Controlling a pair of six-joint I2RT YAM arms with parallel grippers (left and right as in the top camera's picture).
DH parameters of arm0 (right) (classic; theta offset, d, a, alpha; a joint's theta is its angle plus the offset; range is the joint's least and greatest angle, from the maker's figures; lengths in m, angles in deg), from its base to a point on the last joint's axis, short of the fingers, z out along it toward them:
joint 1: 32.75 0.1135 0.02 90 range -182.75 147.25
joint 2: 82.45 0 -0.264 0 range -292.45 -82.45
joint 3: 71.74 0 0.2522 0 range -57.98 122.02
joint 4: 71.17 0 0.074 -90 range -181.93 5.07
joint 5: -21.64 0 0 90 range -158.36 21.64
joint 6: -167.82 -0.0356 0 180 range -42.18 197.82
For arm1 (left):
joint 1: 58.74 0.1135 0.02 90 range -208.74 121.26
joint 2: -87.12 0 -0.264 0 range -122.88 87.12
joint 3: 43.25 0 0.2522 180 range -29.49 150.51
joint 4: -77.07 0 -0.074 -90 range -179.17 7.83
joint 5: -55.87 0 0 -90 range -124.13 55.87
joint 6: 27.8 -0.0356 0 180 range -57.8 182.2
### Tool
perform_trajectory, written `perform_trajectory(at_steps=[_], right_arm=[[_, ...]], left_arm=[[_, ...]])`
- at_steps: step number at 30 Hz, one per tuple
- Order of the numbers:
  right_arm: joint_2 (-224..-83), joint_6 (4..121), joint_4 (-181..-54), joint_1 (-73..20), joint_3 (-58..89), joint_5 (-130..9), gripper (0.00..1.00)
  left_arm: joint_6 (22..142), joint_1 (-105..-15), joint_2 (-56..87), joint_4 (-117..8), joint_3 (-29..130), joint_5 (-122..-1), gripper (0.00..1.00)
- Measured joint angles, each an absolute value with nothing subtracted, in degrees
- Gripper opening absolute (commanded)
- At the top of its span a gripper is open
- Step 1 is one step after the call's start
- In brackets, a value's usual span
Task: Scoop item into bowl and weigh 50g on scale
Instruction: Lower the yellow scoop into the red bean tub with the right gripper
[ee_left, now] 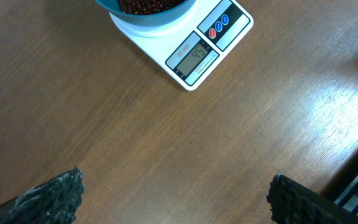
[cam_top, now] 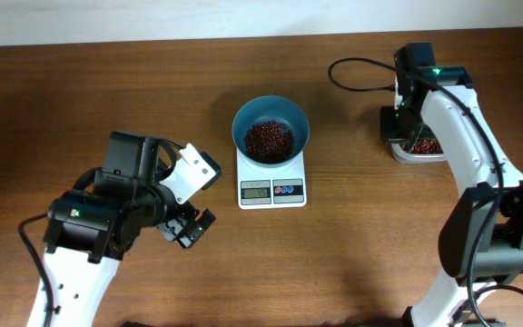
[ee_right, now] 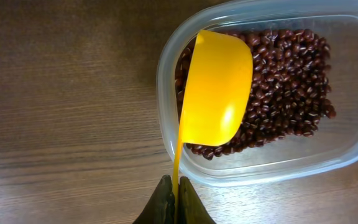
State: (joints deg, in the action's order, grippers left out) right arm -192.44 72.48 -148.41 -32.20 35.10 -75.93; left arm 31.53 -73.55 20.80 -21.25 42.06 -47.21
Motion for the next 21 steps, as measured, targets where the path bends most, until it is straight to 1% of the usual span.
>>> perform_trajectory(at_steps=[11, 21], right_arm=[[-192.4, 73.1, -148.8, -34.8, 35.1, -71.7, 0.04], [-192.4, 75.0, -150.7, -40.5, 35.1, -74.9, 0.04]], left_arm=[[31.5, -73.6, 20.8, -21.2, 42.1, -47.2, 0.99], [31.5, -73.6, 20.8, -21.2, 42.1, -47.2, 0.99]])
